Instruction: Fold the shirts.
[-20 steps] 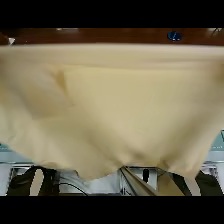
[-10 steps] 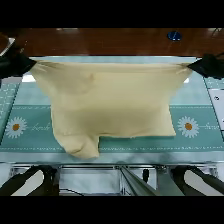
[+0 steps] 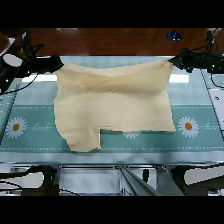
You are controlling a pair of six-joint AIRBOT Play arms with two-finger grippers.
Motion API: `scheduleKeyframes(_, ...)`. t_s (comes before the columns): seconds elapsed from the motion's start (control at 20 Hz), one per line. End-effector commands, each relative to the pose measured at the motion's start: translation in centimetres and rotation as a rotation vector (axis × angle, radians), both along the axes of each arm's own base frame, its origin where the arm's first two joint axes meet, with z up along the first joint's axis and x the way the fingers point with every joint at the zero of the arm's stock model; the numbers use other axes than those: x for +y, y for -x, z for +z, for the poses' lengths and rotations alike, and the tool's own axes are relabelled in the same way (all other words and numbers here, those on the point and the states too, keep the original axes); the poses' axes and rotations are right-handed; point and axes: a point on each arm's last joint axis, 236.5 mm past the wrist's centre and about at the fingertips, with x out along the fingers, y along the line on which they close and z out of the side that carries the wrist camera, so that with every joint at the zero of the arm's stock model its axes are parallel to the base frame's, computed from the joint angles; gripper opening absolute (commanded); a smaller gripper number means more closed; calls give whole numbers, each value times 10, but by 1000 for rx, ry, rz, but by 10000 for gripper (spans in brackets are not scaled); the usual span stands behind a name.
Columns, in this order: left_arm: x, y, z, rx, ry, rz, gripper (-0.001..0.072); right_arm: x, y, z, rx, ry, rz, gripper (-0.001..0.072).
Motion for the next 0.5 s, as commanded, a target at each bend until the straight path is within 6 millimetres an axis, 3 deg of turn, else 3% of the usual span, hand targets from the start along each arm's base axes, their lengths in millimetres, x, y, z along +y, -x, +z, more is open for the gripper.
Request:
scheduleKeyframes(0.0, 6, 19, -13, 100, 14, -58, 17, 0, 9, 3, 33, -47, 80, 26)
scheduleKeyframes(0.1, 15, 40, -20, 163, 12, -123, 17, -7, 33, -2, 92, -57, 142, 26)
scheduleKeyframes(0.3, 24, 87, -64, 353, -37, -206, 17, -47, 92, -73, 395, 213, 199, 26)
scheduleKeyframes(0.45, 19, 114, -98, 470, -7, -203, 17, -55, 114, -105, 498, 271, 203, 26)
